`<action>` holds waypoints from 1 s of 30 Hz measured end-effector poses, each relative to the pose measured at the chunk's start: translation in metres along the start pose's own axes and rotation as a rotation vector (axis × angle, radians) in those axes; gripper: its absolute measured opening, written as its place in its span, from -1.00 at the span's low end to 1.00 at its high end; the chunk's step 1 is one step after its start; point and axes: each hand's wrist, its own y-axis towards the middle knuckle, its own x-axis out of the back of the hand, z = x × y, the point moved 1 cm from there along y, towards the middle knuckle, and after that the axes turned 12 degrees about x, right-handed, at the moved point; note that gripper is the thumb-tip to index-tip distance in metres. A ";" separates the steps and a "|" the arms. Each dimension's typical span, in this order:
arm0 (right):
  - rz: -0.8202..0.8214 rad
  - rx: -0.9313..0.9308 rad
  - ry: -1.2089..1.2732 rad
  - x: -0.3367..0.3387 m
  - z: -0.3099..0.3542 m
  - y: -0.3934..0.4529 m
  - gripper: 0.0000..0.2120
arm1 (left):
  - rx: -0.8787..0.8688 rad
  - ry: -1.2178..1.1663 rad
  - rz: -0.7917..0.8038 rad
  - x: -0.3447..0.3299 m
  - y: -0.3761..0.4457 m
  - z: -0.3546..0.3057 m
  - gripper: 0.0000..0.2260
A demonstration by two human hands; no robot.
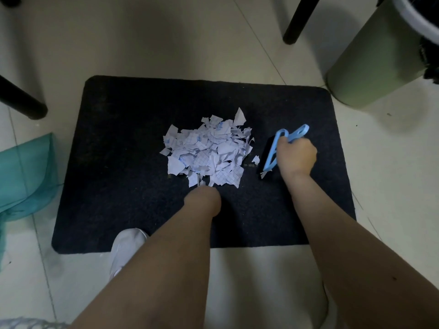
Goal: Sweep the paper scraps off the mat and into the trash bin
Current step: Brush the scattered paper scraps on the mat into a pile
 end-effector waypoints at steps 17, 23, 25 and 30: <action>0.137 0.096 -0.136 -0.053 0.019 -0.025 -0.75 | 0.419 -0.614 -0.111 -0.001 0.037 0.057 0.21; 0.153 0.077 -0.010 -0.044 0.017 -0.014 -0.63 | 0.443 -0.611 -0.067 0.001 0.042 0.057 0.27; 0.102 0.071 0.007 -0.032 0.016 -0.003 -0.60 | 0.444 -0.615 -0.047 0.004 0.043 0.056 0.28; 0.049 0.100 -0.124 -0.029 0.015 0.018 -0.75 | 0.453 -0.604 -0.018 0.007 0.043 0.052 0.31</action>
